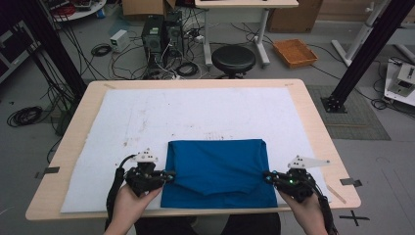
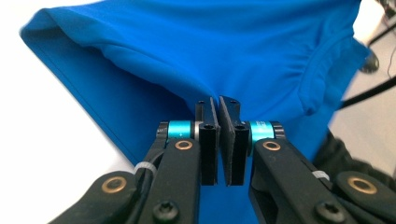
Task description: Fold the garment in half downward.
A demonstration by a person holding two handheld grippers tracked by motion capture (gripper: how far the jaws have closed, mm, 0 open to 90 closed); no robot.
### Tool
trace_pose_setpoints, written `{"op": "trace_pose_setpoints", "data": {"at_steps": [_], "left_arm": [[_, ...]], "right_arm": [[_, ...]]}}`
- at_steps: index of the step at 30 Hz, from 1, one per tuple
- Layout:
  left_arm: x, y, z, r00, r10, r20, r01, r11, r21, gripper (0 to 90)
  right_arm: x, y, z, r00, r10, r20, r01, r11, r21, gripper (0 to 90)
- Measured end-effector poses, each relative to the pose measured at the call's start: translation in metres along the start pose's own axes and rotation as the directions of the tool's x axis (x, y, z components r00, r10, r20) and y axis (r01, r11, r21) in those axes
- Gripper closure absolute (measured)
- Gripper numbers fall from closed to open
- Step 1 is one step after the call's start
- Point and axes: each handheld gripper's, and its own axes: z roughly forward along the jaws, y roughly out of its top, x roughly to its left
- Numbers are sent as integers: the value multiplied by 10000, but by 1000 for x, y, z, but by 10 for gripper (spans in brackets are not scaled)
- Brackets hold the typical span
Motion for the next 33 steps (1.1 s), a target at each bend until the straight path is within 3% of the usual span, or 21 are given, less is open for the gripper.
{"op": "trace_pose_setpoints", "data": {"at_steps": [4,6,14,15,17,19,22,24,27,30,32,33], "left_arm": [[-10,-10,-3,9996,285,-82,-283,9993,231,863],[-13,-15,-3,9997,244,-10,-244,9991,337,863],[-10,-24,2,9999,141,2,-141,9980,610,860],[-9,-24,2,9999,138,-84,-133,9980,615,848],[-8,-23,2,9995,66,-324,-48,9985,537,695],[-6,-19,1,9979,68,-640,-51,9997,258,659],[5,-6,0,9917,74,-1284,-106,9997,-241,580],[17,5,3,9832,-15,-1823,-94,9982,-590,552],[40,23,13,9709,-463,-2349,186,9928,-1187,529],[63,38,28,9557,-1044,-2753,594,9841,-1671,517],[74,43,39,9508,-1054,-2915,567,9837,-1706,511],[77,44,45,9489,-1132,-2945,662,9841,-1648,510]], "right_arm": [[9,-10,-6,9999,-100,21,99,9999,37,874],[15,-17,-8,10000,-91,39,90,9999,118,874],[26,-32,-8,9979,-588,276,573,9969,540,872],[26,-32,-7,9977,-622,280,607,9967,535,866],[23,-31,-8,9979,-603,255,591,9973,430,796],[19,-26,-9,9974,-577,429,570,9982,165,749],[5,-12,-11,9942,-423,986,455,9985,-301,678],[-8,1,-7,9878,-348,1517,448,9970,-632,637],[-33,24,6,9800,161,1986,30,9954,-953,592],[-56,43,29,9725,654,2233,-468,9950,-878,573],[-68,51,46,9644,817,2514,-663,9954,-690,563],[-74,52,54,9643,953,2472,-837,9949,-569,562]]}}
